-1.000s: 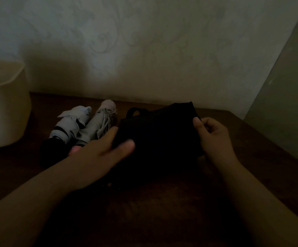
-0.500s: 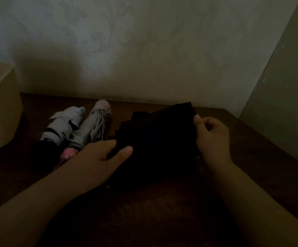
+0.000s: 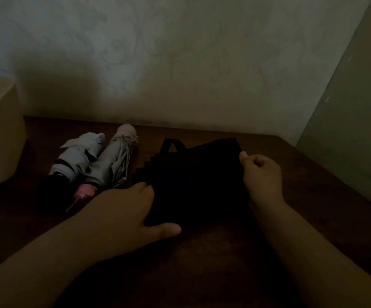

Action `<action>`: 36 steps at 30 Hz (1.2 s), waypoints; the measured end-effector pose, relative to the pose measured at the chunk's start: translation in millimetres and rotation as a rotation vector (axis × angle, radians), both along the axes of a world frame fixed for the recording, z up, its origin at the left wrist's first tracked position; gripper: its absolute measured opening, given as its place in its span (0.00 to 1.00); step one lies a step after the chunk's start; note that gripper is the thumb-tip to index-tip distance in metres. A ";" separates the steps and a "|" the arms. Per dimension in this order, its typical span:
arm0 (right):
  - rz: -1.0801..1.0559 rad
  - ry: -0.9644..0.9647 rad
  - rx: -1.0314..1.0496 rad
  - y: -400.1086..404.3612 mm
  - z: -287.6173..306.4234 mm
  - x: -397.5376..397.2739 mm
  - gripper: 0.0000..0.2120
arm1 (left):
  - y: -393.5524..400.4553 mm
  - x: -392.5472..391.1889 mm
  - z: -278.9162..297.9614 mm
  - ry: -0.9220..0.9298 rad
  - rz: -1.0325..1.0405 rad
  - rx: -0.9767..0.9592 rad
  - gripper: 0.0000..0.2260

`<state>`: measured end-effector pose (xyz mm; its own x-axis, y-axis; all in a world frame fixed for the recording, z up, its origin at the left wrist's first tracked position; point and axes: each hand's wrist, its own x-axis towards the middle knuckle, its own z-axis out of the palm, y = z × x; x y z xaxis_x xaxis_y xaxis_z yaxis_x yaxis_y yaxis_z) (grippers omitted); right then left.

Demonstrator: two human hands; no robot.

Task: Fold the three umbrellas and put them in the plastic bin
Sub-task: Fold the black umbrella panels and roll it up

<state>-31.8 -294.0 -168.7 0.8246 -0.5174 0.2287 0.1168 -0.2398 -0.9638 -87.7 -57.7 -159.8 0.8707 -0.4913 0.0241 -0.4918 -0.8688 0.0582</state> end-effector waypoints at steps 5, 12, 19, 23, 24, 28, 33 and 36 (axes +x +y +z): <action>-0.009 0.024 0.029 0.0 -4.1 1.9 0.17 | 1.6 5.4 -8.2 -0.023 0.011 -0.092 0.32; -0.015 0.038 0.032 4.0 -5.9 4.6 0.17 | 6.5 9.3 -10.0 -0.071 0.043 -0.192 0.23; -0.042 0.128 0.051 3.4 -9.1 3.0 0.14 | -7.8 1.7 -13.8 -0.219 0.131 -0.194 0.34; -0.063 0.184 0.059 2.0 -4.7 1.8 0.14 | -3.8 12.6 -27.4 -0.408 0.047 -0.140 0.39; -0.055 0.221 0.058 1.8 -2.3 0.5 0.14 | -3.0 13.6 -27.3 -0.410 0.038 -0.161 0.40; 0.115 0.392 -0.011 -4.6 17.2 -7.5 0.14 | -0.1 15.8 -28.5 -0.408 0.015 -0.242 0.46; 0.379 0.384 0.026 -38.4 47.9 -33.2 0.21 | 1.5 20.2 -32.0 -0.390 -0.004 -0.251 0.44; 0.410 0.642 -0.521 -49.9 39.7 -54.9 0.30 | 3.2 22.3 -33.2 -0.380 -0.008 -0.282 0.43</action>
<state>-86.7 -343.9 -129.0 0.9697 -0.1171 -0.2142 -0.2315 -0.7196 -0.6547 -65.4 -54.5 -193.0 0.7707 -0.4264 0.4735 -0.5306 -0.8410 0.1062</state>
